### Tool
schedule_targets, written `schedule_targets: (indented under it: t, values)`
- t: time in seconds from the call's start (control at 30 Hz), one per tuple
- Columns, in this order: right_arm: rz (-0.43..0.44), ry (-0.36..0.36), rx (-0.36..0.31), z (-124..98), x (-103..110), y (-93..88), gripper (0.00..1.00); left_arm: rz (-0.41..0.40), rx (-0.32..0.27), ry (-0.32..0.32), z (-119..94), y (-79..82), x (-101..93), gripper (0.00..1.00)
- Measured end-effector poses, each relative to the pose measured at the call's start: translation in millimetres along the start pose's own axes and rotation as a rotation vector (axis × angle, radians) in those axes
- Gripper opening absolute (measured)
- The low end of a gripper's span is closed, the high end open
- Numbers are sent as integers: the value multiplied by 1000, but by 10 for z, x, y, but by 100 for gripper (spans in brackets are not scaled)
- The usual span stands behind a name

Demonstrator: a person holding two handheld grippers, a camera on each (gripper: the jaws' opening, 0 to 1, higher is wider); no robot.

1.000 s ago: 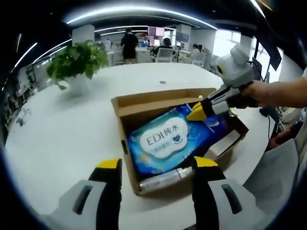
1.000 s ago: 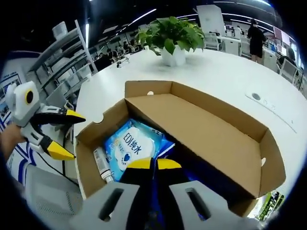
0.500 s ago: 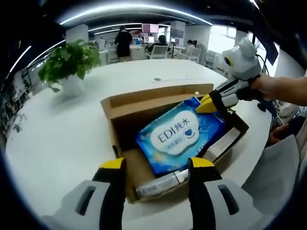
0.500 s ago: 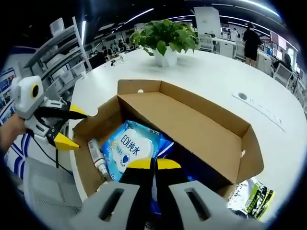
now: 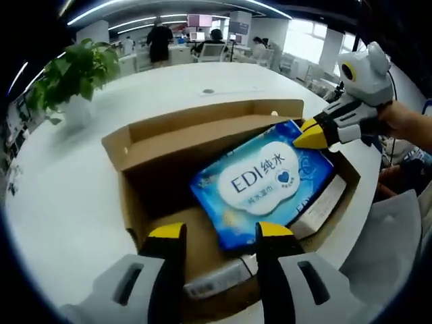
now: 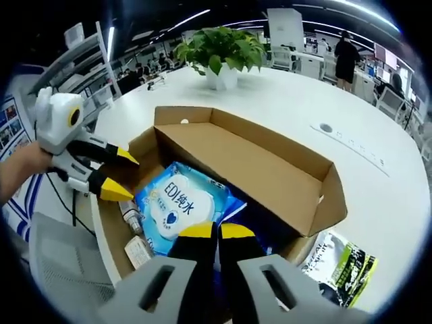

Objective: Operate the shoe box by opening the lid, removing the specified soft item, and placing it in the target area until the item is outside and the box remains undamaged.

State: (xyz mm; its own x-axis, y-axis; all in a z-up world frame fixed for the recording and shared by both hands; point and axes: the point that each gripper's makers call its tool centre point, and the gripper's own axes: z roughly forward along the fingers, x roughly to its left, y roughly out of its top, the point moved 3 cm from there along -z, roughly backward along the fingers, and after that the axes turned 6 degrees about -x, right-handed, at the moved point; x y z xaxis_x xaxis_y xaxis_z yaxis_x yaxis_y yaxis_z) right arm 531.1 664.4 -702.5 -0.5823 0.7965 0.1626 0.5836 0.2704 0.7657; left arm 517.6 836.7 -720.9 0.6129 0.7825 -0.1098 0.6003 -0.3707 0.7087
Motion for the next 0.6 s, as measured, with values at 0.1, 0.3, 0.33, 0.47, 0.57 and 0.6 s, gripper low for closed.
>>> schedule_targets:
  t: [0.1, 0.3, 0.33, 0.47, 0.57, 0.6]
  values:
    - [2, -6, 2, -11, -27, -21, 0, -22, 38, -18, 72, -54, -8, 38]
    - [0, -12, 6, -38, -65, -58, 0, -81, 83, -85, 192, -126, -94, 29]
    - [5, -10, 6, -42, -64, -62, 0, -98, 81, -97, 202, -119, -112, 27]
    - [14, -9, 6, -48, -64, -72, 0, -154, 80, -134, 240, -110, -152, 19]
    - [19, -7, 4, -48, -55, -74, 0, -189, 90, -127, 269, -134, -149, 17]
    - [19, -8, 3, -48, -53, -73, 0, -195, 90, -123, 272, -133, -150, 16]
